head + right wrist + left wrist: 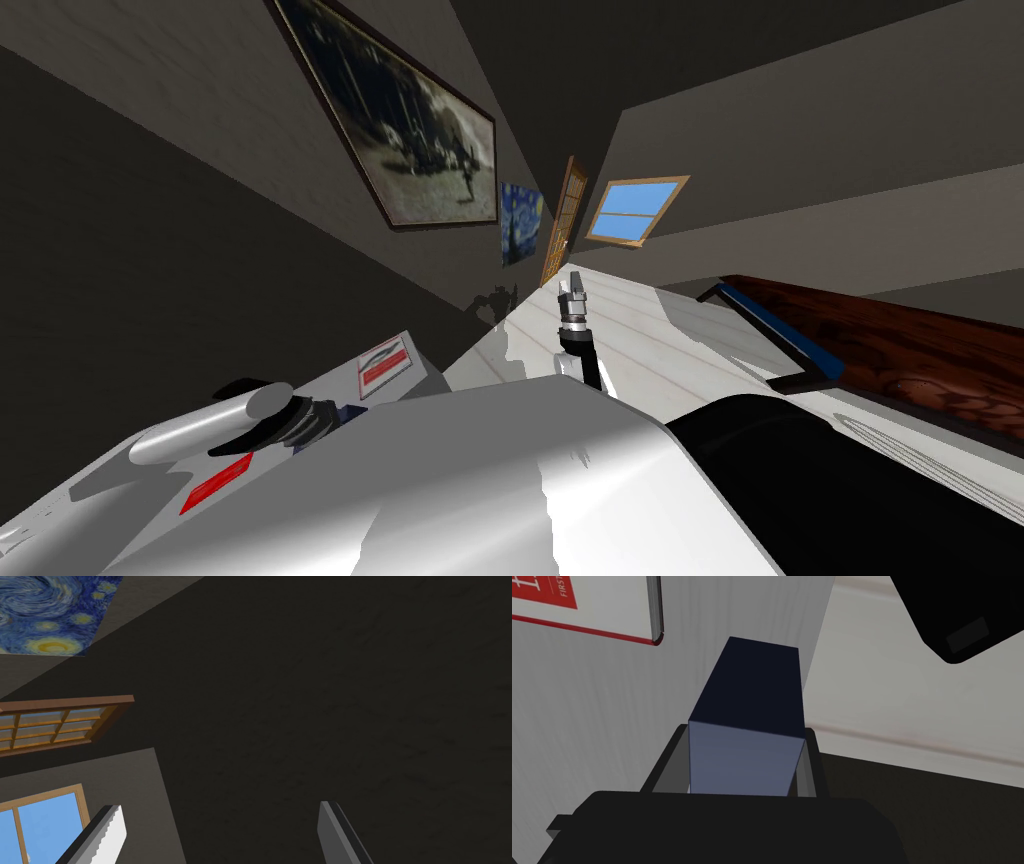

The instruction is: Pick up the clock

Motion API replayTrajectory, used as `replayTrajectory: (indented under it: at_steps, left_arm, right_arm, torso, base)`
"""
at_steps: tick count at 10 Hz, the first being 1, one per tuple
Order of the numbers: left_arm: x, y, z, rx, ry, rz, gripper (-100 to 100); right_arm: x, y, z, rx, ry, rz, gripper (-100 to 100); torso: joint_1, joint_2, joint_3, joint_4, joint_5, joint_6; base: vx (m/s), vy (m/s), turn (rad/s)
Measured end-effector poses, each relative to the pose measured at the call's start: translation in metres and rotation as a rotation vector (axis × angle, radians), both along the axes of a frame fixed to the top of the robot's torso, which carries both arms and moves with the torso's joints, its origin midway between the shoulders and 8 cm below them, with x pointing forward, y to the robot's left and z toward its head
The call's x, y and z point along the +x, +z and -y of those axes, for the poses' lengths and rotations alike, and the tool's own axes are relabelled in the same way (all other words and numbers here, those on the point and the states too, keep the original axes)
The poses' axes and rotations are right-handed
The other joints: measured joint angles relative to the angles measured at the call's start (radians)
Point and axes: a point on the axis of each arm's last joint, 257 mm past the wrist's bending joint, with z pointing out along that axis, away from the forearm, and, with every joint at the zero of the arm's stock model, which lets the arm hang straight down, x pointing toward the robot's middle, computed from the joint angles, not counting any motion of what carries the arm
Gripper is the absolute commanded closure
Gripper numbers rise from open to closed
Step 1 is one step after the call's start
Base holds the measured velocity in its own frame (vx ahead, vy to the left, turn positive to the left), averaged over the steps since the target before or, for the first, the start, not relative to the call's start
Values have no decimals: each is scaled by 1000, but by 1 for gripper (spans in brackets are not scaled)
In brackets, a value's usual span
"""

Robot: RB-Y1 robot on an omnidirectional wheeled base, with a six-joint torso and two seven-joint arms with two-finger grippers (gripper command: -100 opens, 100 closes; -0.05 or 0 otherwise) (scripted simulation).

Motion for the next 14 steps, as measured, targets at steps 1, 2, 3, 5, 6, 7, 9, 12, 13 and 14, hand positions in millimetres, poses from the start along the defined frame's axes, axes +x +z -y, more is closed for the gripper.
replayTrajectory:
  at_steps: [1, 2, 3, 5, 6, 7, 9, 12, 13, 14]
  left_arm:
    - [0, 0, 0, 0, 0, 0, 100]
    - [0, 0, 0, 0, 0, 0, 0]
    - [0, 0, 0, 0, 0, 0, 100]
    - [14, -7, 9, -6, -37, 1, 100]
    - [23, -9, 17, -14, -62, -4, 100]
    - [34, -12, 25, -16, -86, -1, 100]
    - [55, -16, 42, -23, -142, -3, 100]
    - [79, -23, 77, -41, -232, -20, 100]
    - [86, -24, 86, -39, -259, -21, 100]
    - [96, -22, 92, -36, -271, -16, 100]
  right_arm:
    - [0, 0, 0, 0, 0, 0, 0]
    - [0, 0, 0, 0, 0, 0, 0]
    - [0, 0, 0, 0, 0, 0, 0]
    - [0, 0, 0, 0, 0, 0, 0]
    - [0, 0, 0, 0, 0, 0, 0]
    - [0, 0, 0, 0, 0, 0, 0]
    - [0, 0, 0, 0, 0, 0, 0]
    - [0, 0, 0, 0, 0, 0, 0]
    - [0, 0, 0, 0, 0, 0, 0]
    - [0, 0, 0, 0, 0, 0, 0]
  torso:
    - [0, 0, 0, 0, 0, 0]
    - [0, 0, 0, 0, 0, 0]
    - [0, 0, 0, 0, 0, 0]
    - [7, 0, -1, -3, 4, -7]
    - [9, 1, -2, -5, 8, -8]
    - [12, 3, -2, -7, 11, -11]
    - [17, 5, -2, -10, 17, -14]
    - [23, 4, -5, -14, 23, -17]
    - [24, 4, -5, -14, 25, -16]
    - [23, 5, -5, -14, 25, -14]
  base:
    - [0, 0, 0]
    - [0, 0, 0]
    - [30, 27, 316]
    - [35, 19, 334]
    - [28, 23, 336]
    - [31, 24, 382]
    - [25, 22, 315]
    - [29, 16, 323]
    - [4, -1, 28]
    - [22, 14, 340]
